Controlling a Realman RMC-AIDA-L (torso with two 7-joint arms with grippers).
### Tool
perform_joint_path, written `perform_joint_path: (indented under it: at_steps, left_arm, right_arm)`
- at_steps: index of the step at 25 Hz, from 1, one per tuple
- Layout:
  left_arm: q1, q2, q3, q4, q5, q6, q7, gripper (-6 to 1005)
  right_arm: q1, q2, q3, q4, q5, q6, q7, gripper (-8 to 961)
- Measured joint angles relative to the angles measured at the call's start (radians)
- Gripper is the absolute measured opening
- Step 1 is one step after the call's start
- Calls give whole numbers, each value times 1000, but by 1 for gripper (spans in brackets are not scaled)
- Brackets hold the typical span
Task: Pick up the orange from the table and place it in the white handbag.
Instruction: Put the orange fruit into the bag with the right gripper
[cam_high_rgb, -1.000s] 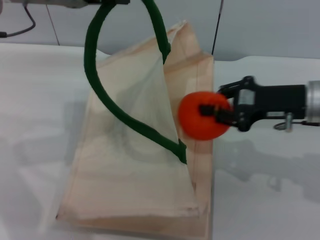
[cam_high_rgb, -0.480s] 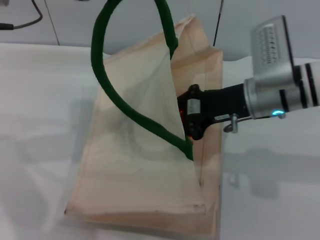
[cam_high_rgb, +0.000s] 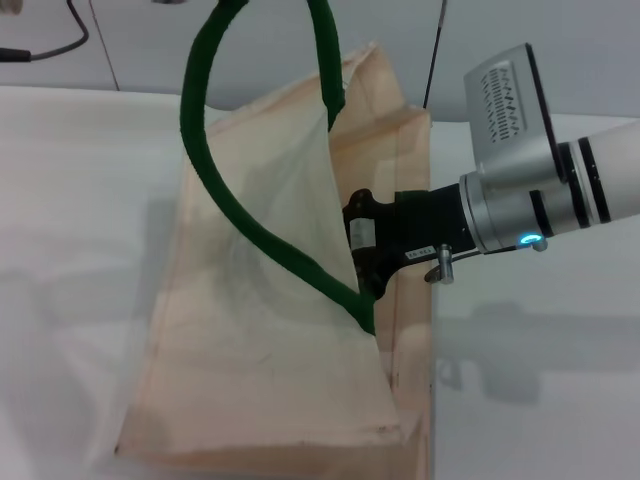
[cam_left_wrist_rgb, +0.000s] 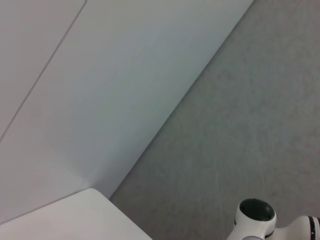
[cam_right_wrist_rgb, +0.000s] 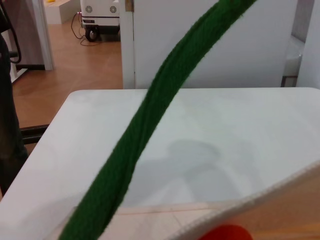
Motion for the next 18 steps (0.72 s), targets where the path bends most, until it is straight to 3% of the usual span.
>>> perform_joint_path:
  at_steps: [6, 10, 18]
  left_arm:
    - [5, 0, 0, 0, 0, 0, 1, 129]
    - [6, 1, 0, 0, 0, 0, 0, 129]
    - [13, 3, 0, 0, -1, 0, 0, 128]
  right_arm:
    - [-7, 0, 5, 1, 7, -6, 4, 121]
    - [-13, -1, 6, 1, 9, -34, 10, 344]
    - [-39, -7, 17, -17, 20, -40, 17, 557]
